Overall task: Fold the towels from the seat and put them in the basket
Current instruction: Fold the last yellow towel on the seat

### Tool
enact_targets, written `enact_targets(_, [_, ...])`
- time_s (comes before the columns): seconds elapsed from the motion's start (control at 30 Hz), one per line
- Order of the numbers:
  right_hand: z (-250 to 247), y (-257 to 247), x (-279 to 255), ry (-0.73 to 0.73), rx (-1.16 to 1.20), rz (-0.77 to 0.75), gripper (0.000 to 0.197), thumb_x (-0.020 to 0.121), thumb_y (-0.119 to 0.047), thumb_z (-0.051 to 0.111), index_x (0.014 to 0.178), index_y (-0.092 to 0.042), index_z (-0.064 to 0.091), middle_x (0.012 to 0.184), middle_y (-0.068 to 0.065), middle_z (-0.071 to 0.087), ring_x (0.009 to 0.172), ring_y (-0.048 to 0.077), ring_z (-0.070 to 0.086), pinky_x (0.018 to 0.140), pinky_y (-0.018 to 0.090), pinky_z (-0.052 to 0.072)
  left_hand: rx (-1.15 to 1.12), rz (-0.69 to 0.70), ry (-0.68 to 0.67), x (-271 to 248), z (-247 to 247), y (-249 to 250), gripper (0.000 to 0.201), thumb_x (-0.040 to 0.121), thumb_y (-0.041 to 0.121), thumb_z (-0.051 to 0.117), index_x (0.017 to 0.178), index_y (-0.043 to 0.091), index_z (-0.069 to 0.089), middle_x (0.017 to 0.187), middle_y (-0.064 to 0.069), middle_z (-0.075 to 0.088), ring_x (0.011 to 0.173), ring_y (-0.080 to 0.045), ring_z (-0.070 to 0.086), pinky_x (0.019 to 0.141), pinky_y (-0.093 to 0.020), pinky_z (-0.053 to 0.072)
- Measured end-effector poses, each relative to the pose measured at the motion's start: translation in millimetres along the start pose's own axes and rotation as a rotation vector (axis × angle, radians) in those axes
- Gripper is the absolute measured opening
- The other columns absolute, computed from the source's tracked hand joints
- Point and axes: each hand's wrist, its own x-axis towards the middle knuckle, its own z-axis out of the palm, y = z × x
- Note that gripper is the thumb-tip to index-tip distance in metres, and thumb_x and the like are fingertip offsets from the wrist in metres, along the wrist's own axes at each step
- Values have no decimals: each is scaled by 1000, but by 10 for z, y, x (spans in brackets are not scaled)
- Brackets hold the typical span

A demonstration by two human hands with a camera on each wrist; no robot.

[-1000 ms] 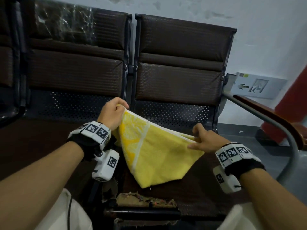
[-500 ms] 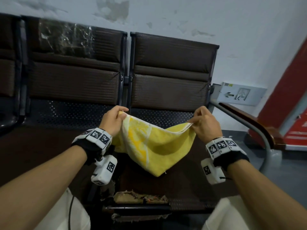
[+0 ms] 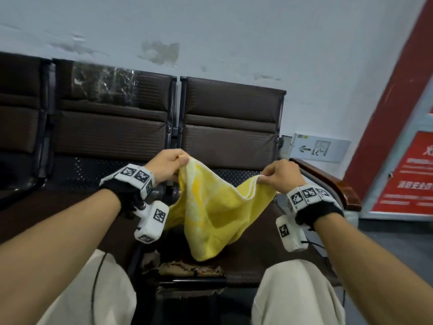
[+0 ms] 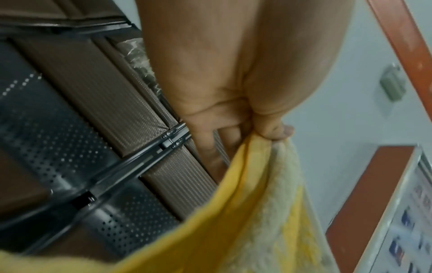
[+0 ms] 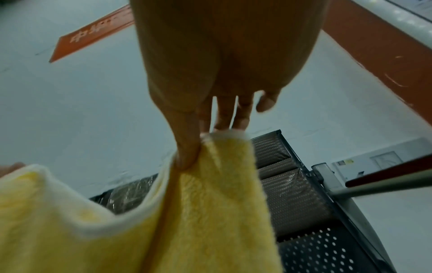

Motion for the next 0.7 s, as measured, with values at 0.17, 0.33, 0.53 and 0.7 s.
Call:
enact_targets(0.17, [159, 191, 1, 24, 184, 136, 17, 88, -32, 61, 83, -17, 56, 85, 2, 59, 90, 24, 57, 70, 28, 36, -2, -106, 225, 55, -67, -125, 24, 98, 17, 43, 96, 6, 64, 88, -18, 63, 84, -33, 60, 75, -41, 50])
enact_targets(0.33, [296, 288, 85, 196, 186, 230, 11, 88, -26, 62, 90, -21, 71, 96, 11, 69, 97, 30, 61, 81, 32, 45, 539, -115, 410, 130, -106, -352, 14, 92, 24, 45, 84, 22, 55, 96, -16, 61, 80, -33, 52, 69, -34, 38])
enact_targets(0.53, [393, 286, 158, 215, 284, 270, 20, 90, -12, 52, 96, -16, 70, 101, 12, 68, 104, 32, 58, 85, 31, 44, 506, -106, 317, 190, -15, -365, 19, 97, 22, 42, 95, 10, 57, 97, -17, 62, 94, -33, 55, 72, -35, 42])
enact_targets(0.7, [255, 258, 103, 187, 507, 229, 10, 86, -19, 62, 92, -19, 70, 94, 3, 68, 97, 21, 60, 84, 31, 47, 51, -166, 55, 77, 11, -161, 23, 100, 19, 40, 103, 5, 58, 77, -9, 58, 66, -21, 57, 48, -31, 50])
